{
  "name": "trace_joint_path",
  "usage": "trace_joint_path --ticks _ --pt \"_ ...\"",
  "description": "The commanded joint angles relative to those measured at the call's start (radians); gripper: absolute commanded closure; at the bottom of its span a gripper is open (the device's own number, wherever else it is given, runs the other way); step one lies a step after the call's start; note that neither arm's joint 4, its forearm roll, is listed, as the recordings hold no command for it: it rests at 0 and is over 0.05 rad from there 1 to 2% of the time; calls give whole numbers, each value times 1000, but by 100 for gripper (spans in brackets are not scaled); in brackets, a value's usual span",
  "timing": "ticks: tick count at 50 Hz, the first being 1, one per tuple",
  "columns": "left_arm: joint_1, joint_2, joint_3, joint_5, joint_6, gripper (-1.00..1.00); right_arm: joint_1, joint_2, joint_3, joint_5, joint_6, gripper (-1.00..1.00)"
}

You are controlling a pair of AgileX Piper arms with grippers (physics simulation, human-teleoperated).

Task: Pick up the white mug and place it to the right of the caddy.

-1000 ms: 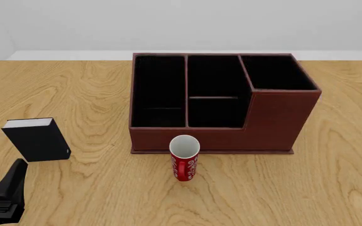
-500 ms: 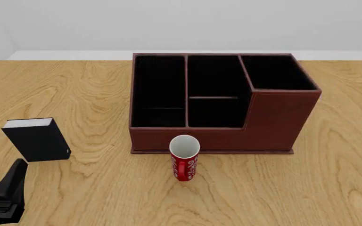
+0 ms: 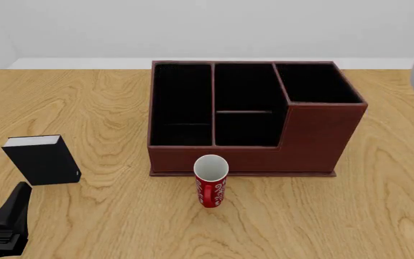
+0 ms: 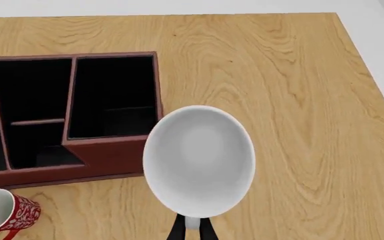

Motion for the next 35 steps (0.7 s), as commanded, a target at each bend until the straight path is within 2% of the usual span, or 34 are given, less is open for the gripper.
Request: trace_joint_path --ticks 1,14,25,33,35 --pt "0 0 0 0 0 -100 -16 63 -1 -41 17 100" --pt "0 0 0 0 0 -100 -35 114 -35 -48 14 100" --pt "0 0 0 0 0 -100 -17 160 -36 -71 17 100" --pt "0 0 0 0 0 -100 39 178 -18 -91 60 100" --pt "0 0 0 0 0 -100 24 182 -13 -100 46 100"
